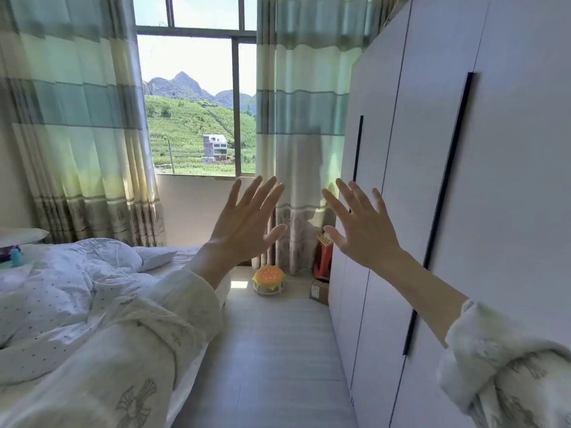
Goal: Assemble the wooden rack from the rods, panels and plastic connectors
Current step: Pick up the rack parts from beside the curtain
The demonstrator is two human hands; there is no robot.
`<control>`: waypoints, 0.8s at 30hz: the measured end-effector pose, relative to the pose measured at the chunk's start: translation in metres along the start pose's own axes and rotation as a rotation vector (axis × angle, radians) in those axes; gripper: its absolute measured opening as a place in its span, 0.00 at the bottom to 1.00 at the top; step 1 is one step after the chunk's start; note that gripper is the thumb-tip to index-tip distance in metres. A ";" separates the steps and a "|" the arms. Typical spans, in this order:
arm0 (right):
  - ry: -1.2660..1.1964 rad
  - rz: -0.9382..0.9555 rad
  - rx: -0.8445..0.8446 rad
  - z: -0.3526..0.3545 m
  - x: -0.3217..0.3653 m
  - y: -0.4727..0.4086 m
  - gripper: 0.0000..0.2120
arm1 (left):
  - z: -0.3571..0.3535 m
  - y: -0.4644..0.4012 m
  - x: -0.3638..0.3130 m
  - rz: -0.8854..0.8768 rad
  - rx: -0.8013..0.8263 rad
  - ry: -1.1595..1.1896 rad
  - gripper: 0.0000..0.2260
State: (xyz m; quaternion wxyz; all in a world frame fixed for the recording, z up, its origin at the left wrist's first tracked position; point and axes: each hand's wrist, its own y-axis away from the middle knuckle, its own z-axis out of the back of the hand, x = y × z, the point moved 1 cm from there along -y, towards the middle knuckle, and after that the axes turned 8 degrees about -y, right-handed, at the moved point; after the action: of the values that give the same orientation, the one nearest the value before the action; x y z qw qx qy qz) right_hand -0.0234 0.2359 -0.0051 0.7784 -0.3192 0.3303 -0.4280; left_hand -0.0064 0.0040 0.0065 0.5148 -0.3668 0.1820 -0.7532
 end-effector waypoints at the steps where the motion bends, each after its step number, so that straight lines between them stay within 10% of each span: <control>1: -0.004 -0.012 0.018 -0.011 -0.005 0.002 0.33 | -0.012 -0.004 -0.005 0.000 0.034 0.008 0.35; 24: -0.256 -0.314 0.242 -0.436 -0.205 -0.124 0.27 | -0.450 -0.285 0.027 0.021 0.057 0.329 0.31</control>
State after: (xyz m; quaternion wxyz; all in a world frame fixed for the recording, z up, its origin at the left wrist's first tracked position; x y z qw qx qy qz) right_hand -0.5081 0.2691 -0.1112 0.7703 -0.3227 0.1216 -0.5364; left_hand -0.5273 0.0481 -0.0968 0.4962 -0.2217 0.2462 -0.8025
